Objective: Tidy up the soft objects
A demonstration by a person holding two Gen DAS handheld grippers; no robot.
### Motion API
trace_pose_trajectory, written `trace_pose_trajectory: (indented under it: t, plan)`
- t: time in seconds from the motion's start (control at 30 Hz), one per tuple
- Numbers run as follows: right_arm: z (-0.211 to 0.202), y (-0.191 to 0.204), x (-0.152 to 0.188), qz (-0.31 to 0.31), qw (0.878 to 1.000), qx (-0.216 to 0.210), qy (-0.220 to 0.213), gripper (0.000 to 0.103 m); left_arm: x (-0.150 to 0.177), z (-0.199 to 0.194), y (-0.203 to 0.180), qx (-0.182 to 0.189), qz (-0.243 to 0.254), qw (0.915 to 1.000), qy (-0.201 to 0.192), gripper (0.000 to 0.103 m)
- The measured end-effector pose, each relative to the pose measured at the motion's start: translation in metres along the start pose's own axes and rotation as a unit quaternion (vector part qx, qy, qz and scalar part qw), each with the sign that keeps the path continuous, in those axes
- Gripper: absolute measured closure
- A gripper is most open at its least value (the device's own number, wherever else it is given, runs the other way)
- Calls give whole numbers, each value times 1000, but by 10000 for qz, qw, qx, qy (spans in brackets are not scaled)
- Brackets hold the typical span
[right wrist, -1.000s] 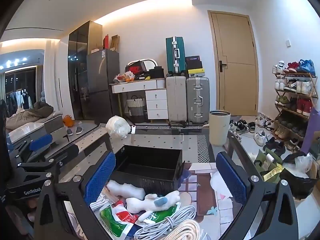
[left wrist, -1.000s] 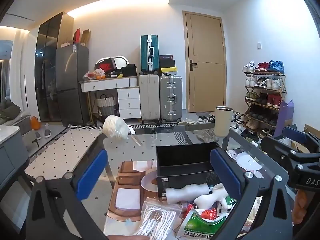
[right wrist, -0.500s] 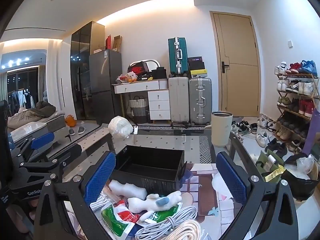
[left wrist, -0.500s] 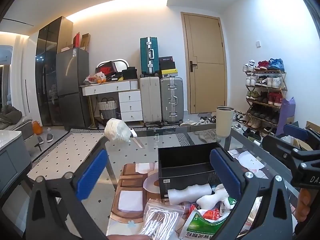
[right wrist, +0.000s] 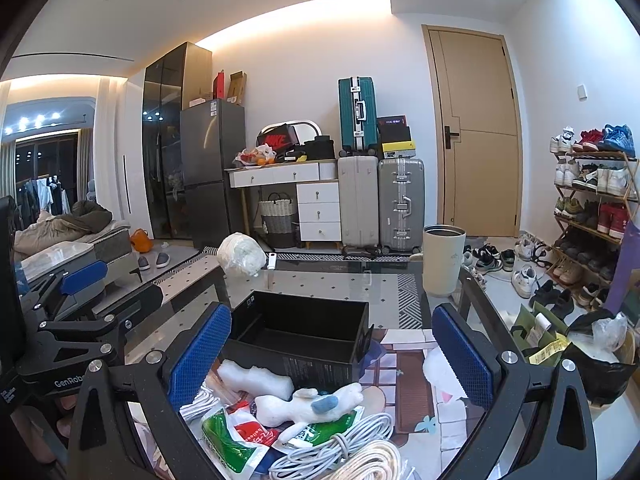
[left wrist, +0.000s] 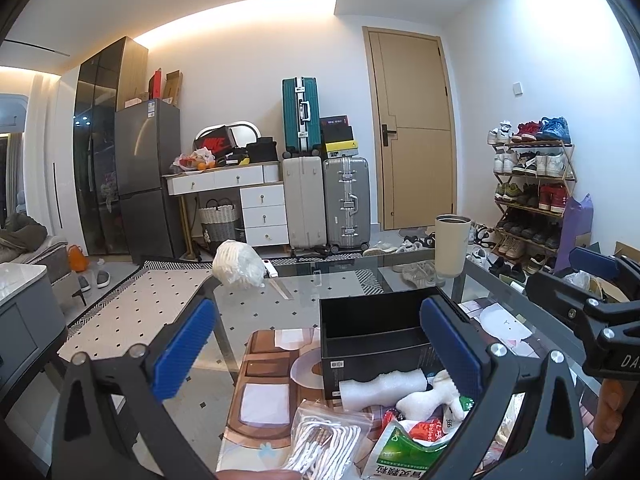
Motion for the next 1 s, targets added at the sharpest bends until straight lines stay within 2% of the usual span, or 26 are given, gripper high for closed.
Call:
trace_pose_trajectory:
  t: [1.0]
  plan:
    - [0, -2, -3, -35, 10000, 62, -33, 1, 2, 1, 1, -26, -8, 10000, -43, 0]
Point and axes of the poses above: each gripper's, at about its wrist camera, not at the fingertips, and z roughly the way its jaws point, y to its left, x to its underside, the point moved 7 cm from there along z, roughly the way its jaws point, and after that the axes turned 7 degrees about x, right-handed, at the moved point
